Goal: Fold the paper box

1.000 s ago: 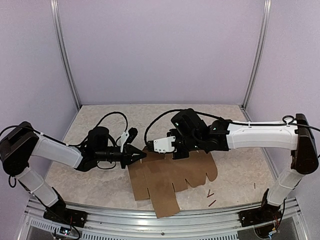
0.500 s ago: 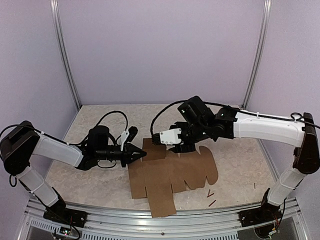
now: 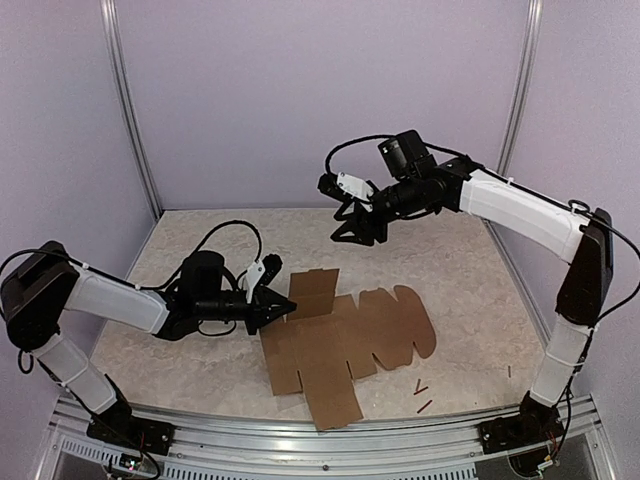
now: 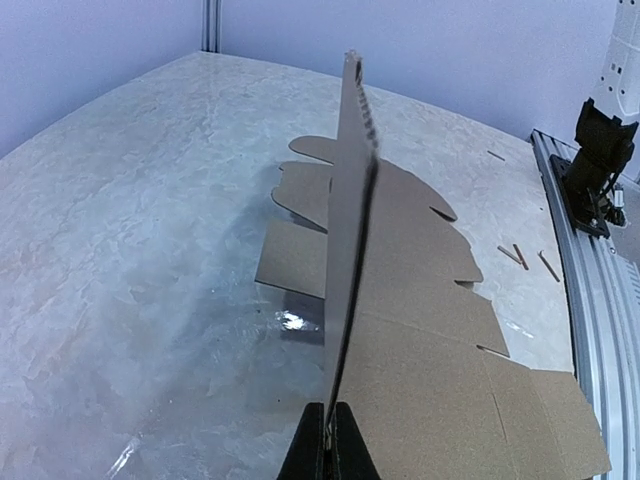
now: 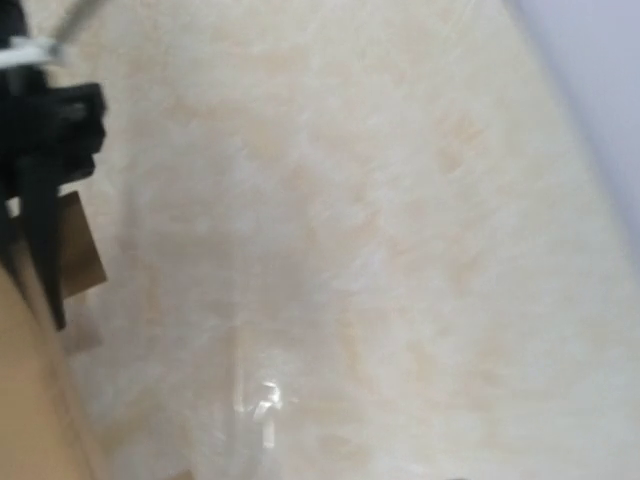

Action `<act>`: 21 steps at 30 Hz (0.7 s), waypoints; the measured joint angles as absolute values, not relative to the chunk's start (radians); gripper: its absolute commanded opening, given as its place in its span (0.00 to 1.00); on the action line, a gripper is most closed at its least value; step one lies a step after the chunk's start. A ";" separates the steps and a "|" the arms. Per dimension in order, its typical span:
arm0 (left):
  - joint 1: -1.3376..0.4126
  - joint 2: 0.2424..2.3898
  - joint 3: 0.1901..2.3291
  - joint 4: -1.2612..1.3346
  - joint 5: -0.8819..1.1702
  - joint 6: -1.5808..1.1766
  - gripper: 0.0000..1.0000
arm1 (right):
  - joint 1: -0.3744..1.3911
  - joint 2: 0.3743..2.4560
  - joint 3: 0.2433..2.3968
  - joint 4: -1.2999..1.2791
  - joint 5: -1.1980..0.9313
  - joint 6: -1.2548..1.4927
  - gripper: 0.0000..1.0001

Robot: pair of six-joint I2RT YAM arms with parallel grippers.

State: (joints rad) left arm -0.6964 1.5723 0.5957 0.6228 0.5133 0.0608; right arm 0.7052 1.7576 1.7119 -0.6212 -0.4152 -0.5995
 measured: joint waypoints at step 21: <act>-0.709 1.561 0.596 0.595 0.470 0.087 0.00 | 0.764 1.928 1.694 -0.748 -0.608 -0.568 0.52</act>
State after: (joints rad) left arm -0.7086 1.5612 0.5957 0.5945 0.4698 0.0872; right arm 0.7639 1.9278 1.6943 -0.7475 -0.6083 -0.5678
